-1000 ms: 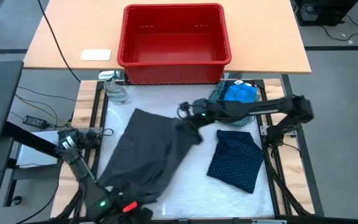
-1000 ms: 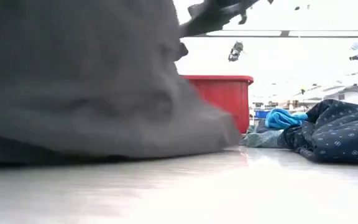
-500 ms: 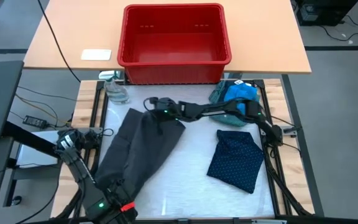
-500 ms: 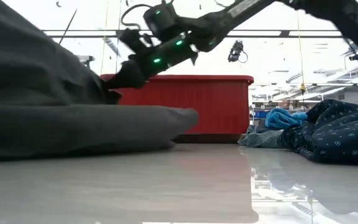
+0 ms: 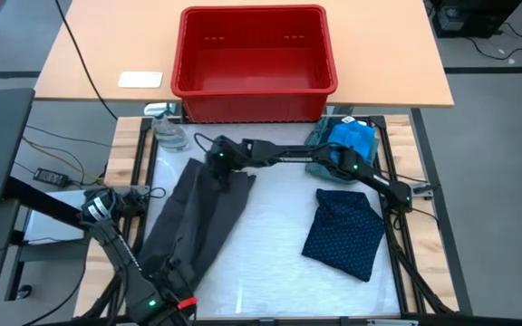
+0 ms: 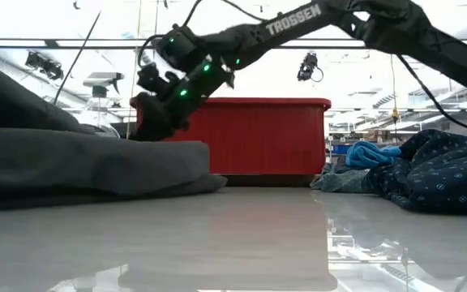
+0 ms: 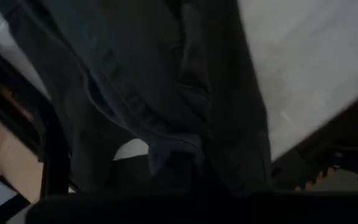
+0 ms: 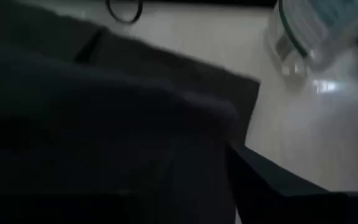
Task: Fold laundry
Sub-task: Fold the gray shorts
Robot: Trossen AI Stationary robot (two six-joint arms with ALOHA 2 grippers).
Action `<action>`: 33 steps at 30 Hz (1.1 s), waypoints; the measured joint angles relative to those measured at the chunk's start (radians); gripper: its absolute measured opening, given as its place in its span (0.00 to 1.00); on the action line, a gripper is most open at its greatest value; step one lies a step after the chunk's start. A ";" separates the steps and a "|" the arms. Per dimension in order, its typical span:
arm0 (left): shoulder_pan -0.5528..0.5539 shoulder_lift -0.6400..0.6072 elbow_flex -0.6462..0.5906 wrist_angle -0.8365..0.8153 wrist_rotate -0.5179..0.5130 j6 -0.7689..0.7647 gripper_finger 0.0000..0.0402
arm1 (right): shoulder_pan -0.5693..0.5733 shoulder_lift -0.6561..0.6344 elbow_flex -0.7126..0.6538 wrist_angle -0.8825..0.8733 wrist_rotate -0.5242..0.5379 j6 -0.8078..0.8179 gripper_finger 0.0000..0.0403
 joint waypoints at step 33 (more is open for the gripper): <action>0.343 0.001 0.085 -0.010 -0.103 0.092 0.02 | 0.096 -0.937 -1.071 -0.366 -0.202 0.105 0.32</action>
